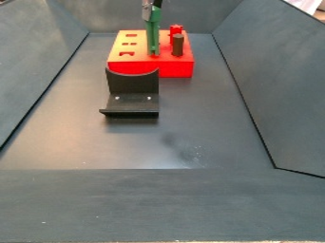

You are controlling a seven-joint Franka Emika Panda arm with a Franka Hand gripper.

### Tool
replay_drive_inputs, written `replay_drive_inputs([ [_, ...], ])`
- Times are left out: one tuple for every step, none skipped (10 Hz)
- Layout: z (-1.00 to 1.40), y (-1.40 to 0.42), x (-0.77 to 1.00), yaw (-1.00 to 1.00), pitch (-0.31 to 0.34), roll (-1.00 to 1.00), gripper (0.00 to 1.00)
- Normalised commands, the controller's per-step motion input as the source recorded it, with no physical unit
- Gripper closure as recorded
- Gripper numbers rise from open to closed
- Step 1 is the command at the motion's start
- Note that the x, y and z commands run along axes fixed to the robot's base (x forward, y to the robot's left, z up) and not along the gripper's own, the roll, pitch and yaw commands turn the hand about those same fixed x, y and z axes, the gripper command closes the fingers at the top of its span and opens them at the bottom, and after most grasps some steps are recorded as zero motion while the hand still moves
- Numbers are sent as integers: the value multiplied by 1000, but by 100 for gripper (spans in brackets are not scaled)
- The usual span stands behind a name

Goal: Pick up the 3 prong object. Move up. Place the 3 prong object on the fixture. Regrasp the 3 prong object. Move to above the board. Insert the 3 prong object.
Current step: Insert the 3 prong object.

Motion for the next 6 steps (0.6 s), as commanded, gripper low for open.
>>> replay_drive_inputs([
  [-486, 0, 0, 6, 59, 171, 100],
  [-363, 0, 0, 23, 179, 197, 100],
  [-117, -37, 0, 120, 337, 203, 100],
  [-74, -160, 60, 157, 344, 263, 100],
  [0, 0, 0, 0, 0, -13, 100],
  [0, 0, 0, 0, 0, 0, 100],
])
